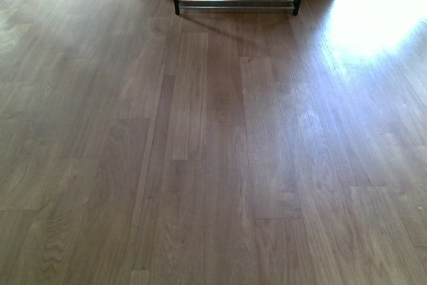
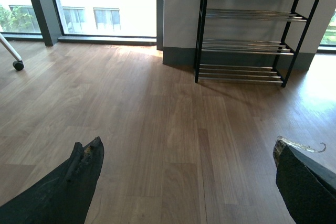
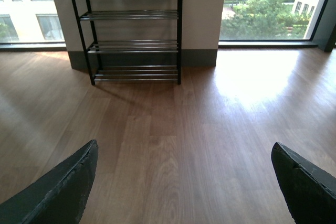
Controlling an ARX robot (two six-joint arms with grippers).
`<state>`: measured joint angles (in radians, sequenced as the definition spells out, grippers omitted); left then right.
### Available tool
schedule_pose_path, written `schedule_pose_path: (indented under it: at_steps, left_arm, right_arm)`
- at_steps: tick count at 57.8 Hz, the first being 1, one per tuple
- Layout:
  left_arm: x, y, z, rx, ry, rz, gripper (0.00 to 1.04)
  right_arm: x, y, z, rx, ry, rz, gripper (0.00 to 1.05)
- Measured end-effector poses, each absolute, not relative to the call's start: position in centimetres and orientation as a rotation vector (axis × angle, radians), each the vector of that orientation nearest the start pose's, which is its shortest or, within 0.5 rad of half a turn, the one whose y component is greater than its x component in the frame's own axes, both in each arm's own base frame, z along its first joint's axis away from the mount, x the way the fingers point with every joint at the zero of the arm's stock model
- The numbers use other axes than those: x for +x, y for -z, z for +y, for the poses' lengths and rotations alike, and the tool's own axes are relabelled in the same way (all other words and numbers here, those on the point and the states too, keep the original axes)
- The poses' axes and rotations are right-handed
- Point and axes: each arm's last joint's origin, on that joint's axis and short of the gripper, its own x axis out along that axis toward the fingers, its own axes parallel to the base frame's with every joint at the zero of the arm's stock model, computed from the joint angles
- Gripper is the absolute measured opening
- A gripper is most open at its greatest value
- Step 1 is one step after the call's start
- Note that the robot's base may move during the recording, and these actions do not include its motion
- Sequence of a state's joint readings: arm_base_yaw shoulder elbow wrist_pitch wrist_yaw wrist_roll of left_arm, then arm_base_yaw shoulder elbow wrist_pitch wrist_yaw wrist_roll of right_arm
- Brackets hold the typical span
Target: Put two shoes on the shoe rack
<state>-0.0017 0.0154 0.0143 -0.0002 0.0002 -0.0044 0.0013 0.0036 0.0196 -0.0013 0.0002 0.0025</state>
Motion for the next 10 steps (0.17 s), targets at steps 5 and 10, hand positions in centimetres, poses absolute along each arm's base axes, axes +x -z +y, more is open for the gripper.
schedule_pose_path:
  at_steps: [5,10]
  left_arm:
    - [9.78,-16.7,-0.02,-0.004,0.002,0.002,0.95]
    - [9.78,-16.72,-0.02,-0.004,0.002,0.001,0.95]
  right_arm:
    - [9.67,-16.98,0.01,0.002,-0.001,-0.015,0.96]
    - [9.67,-16.98,0.01,0.002,-0.001,-0.015,0.96]
